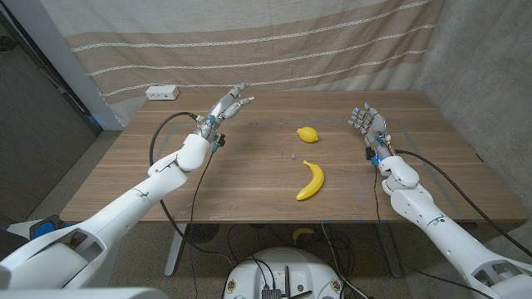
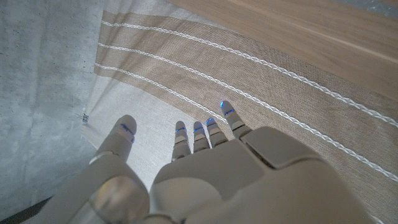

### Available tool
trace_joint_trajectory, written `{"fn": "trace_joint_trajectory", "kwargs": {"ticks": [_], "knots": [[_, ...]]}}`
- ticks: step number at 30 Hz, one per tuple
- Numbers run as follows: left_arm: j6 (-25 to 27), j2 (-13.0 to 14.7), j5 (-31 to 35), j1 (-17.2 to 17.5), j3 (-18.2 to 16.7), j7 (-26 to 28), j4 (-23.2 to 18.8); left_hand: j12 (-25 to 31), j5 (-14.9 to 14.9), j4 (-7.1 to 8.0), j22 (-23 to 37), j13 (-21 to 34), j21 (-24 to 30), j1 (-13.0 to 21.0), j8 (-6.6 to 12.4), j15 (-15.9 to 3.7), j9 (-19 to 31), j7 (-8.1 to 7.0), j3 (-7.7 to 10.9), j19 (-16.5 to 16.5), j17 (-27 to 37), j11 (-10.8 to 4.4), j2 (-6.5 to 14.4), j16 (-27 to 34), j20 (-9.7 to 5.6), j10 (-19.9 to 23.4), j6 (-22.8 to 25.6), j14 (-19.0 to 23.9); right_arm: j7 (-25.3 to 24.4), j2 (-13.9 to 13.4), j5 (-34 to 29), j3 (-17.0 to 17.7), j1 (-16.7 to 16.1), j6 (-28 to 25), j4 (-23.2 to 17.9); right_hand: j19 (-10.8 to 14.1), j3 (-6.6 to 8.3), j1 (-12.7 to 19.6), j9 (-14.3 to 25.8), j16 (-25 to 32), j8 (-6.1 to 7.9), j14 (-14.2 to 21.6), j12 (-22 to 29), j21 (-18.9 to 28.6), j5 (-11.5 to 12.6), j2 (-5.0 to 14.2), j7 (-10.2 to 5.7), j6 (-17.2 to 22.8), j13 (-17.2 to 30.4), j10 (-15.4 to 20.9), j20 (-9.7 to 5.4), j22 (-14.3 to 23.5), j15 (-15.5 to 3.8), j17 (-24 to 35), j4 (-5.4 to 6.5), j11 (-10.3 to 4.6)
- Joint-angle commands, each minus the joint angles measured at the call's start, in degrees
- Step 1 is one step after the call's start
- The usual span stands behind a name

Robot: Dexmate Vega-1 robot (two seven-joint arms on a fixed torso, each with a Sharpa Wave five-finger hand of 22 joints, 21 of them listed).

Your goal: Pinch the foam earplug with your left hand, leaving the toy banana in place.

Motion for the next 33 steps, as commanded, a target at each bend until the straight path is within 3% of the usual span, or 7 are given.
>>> {"fn": "trace_joint_trajectory", "kwargs": {"ticks": [1,18,33], "knots": [[2.64,2.92,7.87,0.66,0.71,0.96,-4.93,0.46,-0.24,-0.28,0.1,0.16,-0.41,0.39,0.51,-0.07,0.19,-0.3,0.13,0.56,0.12,-0.35,0.33,-0.18,0.05,0.46,0.44,0.6,-0.63,-0.2,-0.07,0.47,-1.57,0.89,-1.47,0.66,0.14,0.49,0.09,-0.18,-0.18,0.52,-0.2,-0.18,0.3,0.1,0.11,0.43,0.12,0.73,-0.01,0.13,0.1,0.12,-0.21,-0.07],[7.94,7.64,21.03,-1.22,2.88,-2.62,-11.4,0.01,-0.32,-0.71,0.14,0.21,-1.4,0.66,0.43,-0.06,0.28,-0.15,-0.04,0.09,0.13,-0.64,0.75,-0.42,-0.09,-0.23,0.87,0.14,-1.19,-0.19,-0.46,0.74,-2.65,1.96,-2.61,1.03,-0.05,0.66,0.11,-0.37,-0.58,0.68,-0.55,-0.62,0.32,0.15,0.11,0.85,0.15,1.12,-0.29,0.15,0.12,0.06,-0.24,0.19],[11.99,11.61,31.78,-2.1,4.46,-8.92,-18.3,-0.55,-0.36,-1.19,0.19,0.31,-2.84,0.79,0.16,-0.35,0.4,-1.57,-0.47,-1.05,0.21,-1.06,0.43,-0.76,-0.57,-2.13,0.57,-1.65,-1.7,-0.18,-0.2,1.0,-3.43,1.81,-3.16,1.52,-0.31,0.74,0.14,-0.52,-0.85,1.02,-0.8,-1.06,0.32,0.12,0.73,1.66,0.2,1.77,-0.28,0.16,0.27,0.02,-0.23,0.75]]}}
